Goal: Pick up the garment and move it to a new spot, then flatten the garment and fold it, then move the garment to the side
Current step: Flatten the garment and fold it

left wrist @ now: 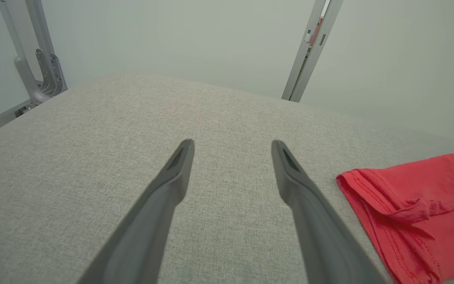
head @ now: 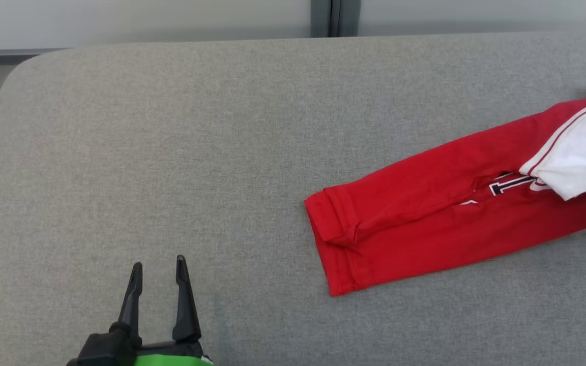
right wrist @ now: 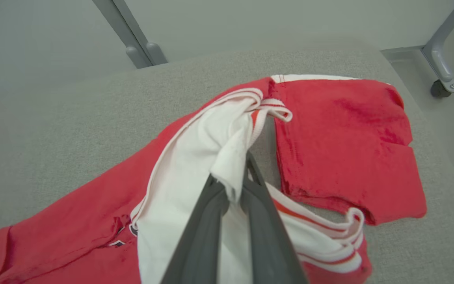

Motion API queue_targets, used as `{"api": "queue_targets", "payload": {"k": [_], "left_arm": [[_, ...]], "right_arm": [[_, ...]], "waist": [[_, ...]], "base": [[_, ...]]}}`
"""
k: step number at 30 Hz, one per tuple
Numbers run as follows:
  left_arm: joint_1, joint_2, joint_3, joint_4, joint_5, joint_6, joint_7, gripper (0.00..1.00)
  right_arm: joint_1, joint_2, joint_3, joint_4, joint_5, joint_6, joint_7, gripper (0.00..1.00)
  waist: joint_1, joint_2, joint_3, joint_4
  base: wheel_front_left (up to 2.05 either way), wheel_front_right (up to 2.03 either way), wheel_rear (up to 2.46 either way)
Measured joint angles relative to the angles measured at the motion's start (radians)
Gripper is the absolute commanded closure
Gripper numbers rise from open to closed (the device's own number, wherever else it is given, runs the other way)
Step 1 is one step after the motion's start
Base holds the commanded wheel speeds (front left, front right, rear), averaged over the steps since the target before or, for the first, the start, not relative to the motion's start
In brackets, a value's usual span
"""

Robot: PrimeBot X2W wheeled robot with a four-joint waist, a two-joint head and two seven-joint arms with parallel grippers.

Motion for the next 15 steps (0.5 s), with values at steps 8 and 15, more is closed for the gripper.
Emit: {"api": "queue_targets", "payload": {"k": [8, 15], "left_arm": [[0.023, -0.001, -0.01, 0.007, 0.002, 0.018, 0.0, 0.0], [0.01, -0.001, -0.013, 0.009, 0.016, 0.016, 0.0, 0.0]], "right_arm": [[0.045, 0.124, 0.16, -0.274, 0.031, 0.0, 0.111, 1.0], [0.129, 0.332, 0.327, -0.301, -0.02, -0.001, 0.107, 1.0]], "waist": [[0.0, 0.0, -0.056, 0.008], [0.0, 0.0, -0.054, 0.024]], "base": [[0.0, 0.0, 0.0], [0.0, 0.0, 0.0]]}}
